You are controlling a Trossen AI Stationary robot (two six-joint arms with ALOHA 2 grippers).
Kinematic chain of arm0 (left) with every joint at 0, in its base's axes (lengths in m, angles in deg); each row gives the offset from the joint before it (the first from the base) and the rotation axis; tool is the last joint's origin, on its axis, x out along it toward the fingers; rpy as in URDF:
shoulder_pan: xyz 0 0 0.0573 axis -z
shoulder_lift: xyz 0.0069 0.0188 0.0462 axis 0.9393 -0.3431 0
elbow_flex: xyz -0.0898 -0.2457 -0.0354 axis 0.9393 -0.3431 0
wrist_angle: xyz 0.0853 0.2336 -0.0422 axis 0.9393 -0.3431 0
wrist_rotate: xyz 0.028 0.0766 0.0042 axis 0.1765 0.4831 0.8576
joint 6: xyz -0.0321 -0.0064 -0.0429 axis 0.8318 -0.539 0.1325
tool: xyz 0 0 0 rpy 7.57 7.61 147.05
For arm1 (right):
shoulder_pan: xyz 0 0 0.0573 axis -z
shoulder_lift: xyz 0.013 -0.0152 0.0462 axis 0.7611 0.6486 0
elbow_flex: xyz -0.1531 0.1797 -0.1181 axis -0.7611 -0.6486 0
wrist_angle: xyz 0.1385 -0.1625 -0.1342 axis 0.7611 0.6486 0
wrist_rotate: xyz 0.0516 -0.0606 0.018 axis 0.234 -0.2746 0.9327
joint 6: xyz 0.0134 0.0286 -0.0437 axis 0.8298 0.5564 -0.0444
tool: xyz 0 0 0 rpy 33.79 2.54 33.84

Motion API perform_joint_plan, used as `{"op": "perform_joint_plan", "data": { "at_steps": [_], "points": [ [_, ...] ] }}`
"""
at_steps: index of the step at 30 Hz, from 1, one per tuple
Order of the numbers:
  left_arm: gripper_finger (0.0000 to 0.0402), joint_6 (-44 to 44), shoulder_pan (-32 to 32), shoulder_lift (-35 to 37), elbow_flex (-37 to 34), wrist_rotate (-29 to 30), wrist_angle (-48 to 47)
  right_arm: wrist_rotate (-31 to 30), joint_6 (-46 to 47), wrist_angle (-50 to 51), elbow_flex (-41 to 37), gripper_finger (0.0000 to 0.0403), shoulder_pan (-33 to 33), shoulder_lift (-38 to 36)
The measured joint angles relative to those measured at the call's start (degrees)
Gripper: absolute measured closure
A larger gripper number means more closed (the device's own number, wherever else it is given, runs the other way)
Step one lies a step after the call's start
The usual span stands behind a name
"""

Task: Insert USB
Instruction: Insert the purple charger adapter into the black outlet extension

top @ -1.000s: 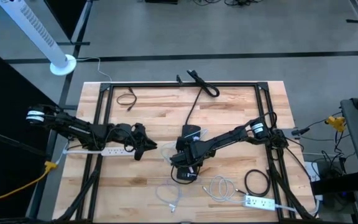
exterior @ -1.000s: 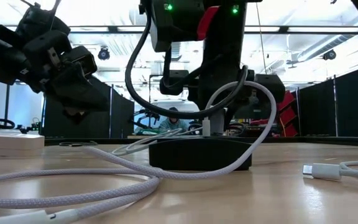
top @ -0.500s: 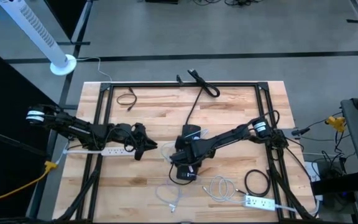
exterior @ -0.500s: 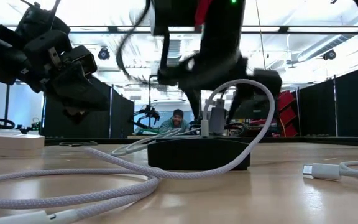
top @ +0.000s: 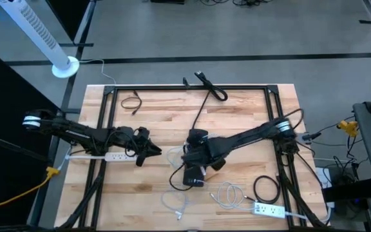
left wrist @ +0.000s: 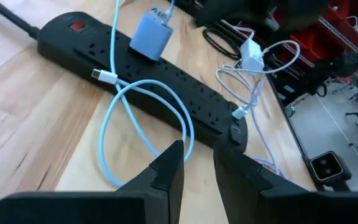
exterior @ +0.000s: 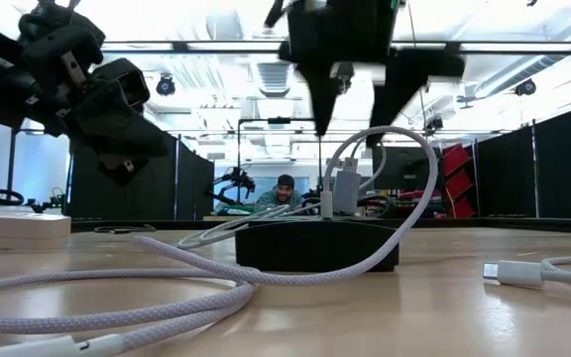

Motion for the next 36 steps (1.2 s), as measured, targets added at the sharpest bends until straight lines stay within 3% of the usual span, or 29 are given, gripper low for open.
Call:
{"op": "perform_joint_plan", "data": {
  "at_steps": [3, 10, 12, 16, 18, 24, 36],
  "points": [
    [0.0326, -1.75, 0.0, 1.94, -0.02, -0.32, -0.85, 8.03, 12.75, -0.84, -0.75, 0.0111, 2.64, -4.97],
    [0.0326, -4.11, 0.69, 4.4, -0.09, -0.41, -1.7, 9.66, 40.3, -4.41, -7.94, 0.0149, 7.78, -11.92],
    [0.0326, -4.34, 1.39, 4.49, -0.3, -0.47, -2.71, 12.9, 39.69, -7.25, -10.45, 0.0156, 8.32, -12.6],
    [0.0326, -4.62, 2.54, 4.67, -1.2, -0.49, -2.93, 13.86, 30.95, -15.9, -13.32, 0.0162, 7.35, -12.29],
    [0.0326, -4.11, 3.08, 4.84, -1.68, -0.49, -2.92, 14.46, 30.99, -18.2, -13.53, 0.0162, 7.45, -11.08],
    [0.0326, -1.6, 5.5, 4.94, -3.24, -0.13, -2.93, 18.15, 32.78, -17.41, -13.68, 0.0138, 8.98, -7.21],
    [0.0326, -0.94, 6.08, 4.97, -3.48, 1.26, -2.2, 16.17, 32.06, -19.56, -18.66, 0.0126, 9.91, -6.92]
  ]
}}
